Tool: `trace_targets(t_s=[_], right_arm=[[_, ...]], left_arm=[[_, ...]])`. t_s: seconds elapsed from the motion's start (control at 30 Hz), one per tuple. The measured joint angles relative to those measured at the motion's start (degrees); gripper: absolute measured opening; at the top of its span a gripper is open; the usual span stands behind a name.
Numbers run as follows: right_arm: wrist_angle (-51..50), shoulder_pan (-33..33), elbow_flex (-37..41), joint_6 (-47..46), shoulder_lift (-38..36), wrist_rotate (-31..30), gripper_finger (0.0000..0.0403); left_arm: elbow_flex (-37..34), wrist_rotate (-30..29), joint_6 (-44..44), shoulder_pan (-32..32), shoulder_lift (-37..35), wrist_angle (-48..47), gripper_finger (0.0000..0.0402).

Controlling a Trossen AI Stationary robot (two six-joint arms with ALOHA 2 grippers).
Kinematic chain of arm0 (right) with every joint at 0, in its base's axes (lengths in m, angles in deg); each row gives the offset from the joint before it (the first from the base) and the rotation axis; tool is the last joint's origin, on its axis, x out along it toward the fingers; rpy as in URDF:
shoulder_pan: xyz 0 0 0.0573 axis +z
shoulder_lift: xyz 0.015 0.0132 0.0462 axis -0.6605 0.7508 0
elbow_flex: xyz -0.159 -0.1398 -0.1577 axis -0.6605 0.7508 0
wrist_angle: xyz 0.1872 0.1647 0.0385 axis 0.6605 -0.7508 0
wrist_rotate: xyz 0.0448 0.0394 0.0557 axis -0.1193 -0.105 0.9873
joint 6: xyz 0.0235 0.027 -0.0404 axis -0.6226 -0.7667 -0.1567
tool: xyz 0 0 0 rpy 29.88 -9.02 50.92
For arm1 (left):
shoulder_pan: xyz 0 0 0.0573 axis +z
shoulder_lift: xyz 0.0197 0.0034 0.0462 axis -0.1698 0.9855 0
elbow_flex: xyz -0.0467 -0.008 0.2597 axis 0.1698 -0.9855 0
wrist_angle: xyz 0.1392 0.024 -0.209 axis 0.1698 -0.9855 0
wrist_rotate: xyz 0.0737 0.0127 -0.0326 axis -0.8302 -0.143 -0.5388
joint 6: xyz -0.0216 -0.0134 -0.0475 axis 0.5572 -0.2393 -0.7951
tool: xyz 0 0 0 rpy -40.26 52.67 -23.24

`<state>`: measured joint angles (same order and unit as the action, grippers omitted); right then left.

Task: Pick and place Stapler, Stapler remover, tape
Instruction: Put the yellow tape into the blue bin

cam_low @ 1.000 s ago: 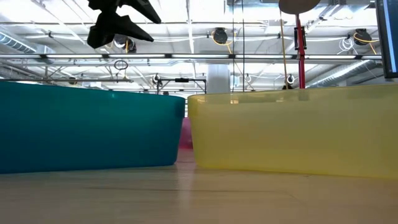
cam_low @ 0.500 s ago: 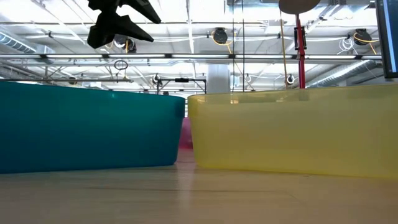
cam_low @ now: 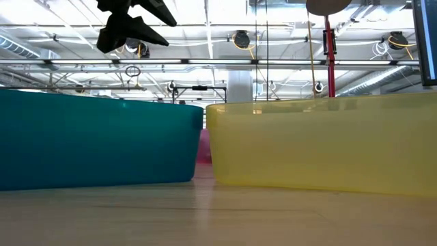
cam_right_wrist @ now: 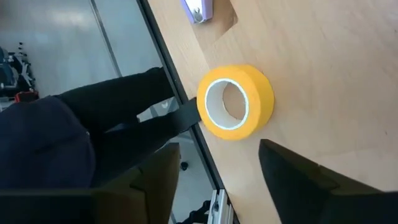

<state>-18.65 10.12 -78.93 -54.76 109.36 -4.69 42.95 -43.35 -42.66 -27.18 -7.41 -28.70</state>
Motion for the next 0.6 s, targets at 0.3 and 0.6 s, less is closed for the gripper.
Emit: trace_targets(t_s=[0.3,0.6], right_arm=[[0.0,-0.3,0.0,-1.1,0.0,-4.3,0.0234],[-5.9,-0.4,-8.0,4.6,1.7,-9.4,0.0235]], left_arm=[[0.0,0.0,0.1,0.0,0.0,0.0,0.0159],[0.0,0.0,0.1,0.0,0.0,0.0,0.0159]])
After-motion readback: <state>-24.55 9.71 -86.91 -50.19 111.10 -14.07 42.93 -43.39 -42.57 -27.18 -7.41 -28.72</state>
